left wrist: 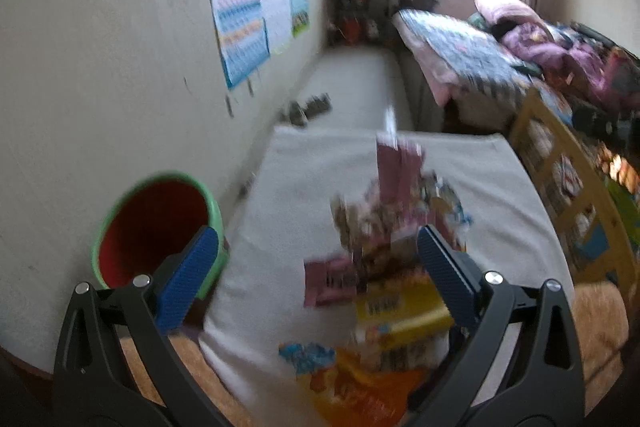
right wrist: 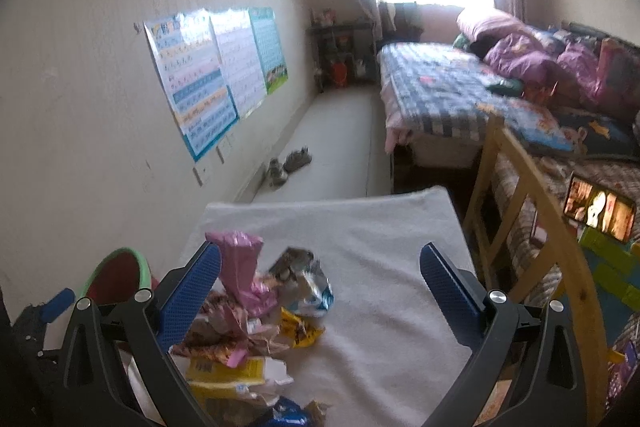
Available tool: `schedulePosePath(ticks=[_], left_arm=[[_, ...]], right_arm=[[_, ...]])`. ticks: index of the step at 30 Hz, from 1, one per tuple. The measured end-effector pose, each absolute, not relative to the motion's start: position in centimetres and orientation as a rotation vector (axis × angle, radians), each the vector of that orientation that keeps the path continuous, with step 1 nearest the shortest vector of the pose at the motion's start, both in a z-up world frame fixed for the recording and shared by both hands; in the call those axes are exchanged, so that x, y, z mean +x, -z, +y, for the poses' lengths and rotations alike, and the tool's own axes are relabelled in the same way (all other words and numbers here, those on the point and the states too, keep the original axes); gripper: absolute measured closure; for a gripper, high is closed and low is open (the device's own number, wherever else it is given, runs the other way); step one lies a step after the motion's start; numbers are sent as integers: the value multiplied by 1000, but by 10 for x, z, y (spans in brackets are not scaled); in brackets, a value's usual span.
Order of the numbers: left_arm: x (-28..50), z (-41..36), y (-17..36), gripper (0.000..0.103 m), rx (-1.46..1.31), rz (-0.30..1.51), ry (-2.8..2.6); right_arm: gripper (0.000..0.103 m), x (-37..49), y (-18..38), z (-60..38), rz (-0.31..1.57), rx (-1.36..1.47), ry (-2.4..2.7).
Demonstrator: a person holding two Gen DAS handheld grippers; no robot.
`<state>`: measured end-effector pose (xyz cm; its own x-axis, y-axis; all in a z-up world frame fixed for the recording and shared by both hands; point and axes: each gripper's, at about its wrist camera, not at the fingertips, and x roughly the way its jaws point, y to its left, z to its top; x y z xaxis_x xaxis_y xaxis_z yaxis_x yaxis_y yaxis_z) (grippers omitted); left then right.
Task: Collect trash
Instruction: 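Grasp the yellow-and-white carton with the left gripper while the right gripper grasps a small wrapper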
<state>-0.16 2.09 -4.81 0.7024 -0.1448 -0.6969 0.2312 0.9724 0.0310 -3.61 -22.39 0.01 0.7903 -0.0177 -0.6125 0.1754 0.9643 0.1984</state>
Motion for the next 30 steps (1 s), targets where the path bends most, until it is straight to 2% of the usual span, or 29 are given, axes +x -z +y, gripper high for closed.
schedulePosePath(ticks=[3, 12, 19, 21, 30], left_arm=[[0, 17, 74, 5, 156, 880, 276], [-9, -43, 123, 5, 397, 921, 458], [-4, -69, 130, 10, 446, 929, 552], [-6, -73, 128, 5, 470, 913, 550], [7, -73, 148, 5, 514, 1003, 598]], right_arm=[[7, -32, 10, -222, 692, 255, 81], [7, -22, 24, -221, 766, 271, 27], [7, -22, 34, -226, 827, 301, -44], [7, -25, 41, -228, 861, 326, -69], [7, -55, 96, -254, 1057, 479, -67]])
